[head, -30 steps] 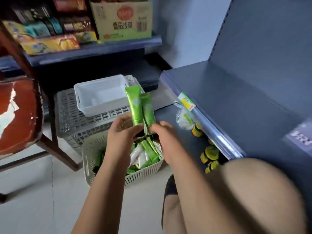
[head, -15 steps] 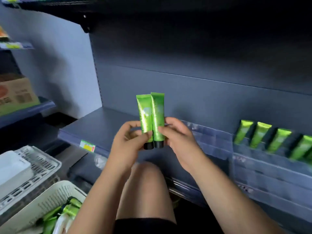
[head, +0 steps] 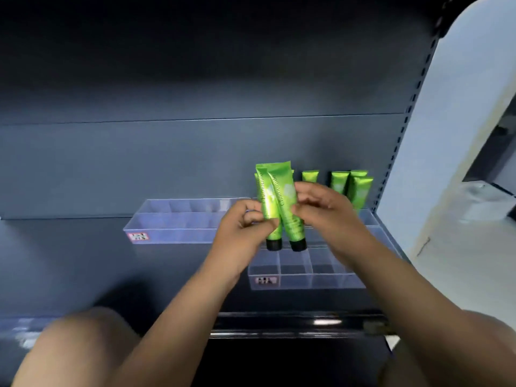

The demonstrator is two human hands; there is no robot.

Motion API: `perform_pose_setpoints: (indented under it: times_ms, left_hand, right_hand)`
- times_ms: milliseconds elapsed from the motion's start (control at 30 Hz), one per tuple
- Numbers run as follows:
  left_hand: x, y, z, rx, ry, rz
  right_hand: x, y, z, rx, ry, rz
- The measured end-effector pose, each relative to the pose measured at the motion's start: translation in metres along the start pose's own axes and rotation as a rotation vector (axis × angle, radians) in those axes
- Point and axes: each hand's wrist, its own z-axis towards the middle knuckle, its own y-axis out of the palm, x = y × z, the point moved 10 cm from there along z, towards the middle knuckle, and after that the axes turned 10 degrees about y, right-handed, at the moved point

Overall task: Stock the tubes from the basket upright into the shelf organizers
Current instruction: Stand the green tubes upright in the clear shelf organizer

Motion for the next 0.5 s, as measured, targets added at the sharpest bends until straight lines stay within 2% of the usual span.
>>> perform_pose_setpoints:
  times_ms: [167,267,367,500]
  left_hand:
    - [-0.017,0.064,0.038,-0.121,0.036,0.079]
    - [-0.024,0.086,0.058,-0.150,0.085,0.126]
    - [-0.032,0.098,0.080,-0.111,0.127,0.172]
    - [-0.050,0.104,0.106,-0.033,0.148,0.182]
  right_hand:
    - [0.028,-0.099,0.000,0.253,-0.031,0.113]
    - [0.026,-0.148,0.004,0.437,-0.094,0.009]
    - [0.023,-0.168,0.017,0.513,-0.140,-0.077]
    - [0.029,-0.175,0.038,0.545,-0.158,-0.039]
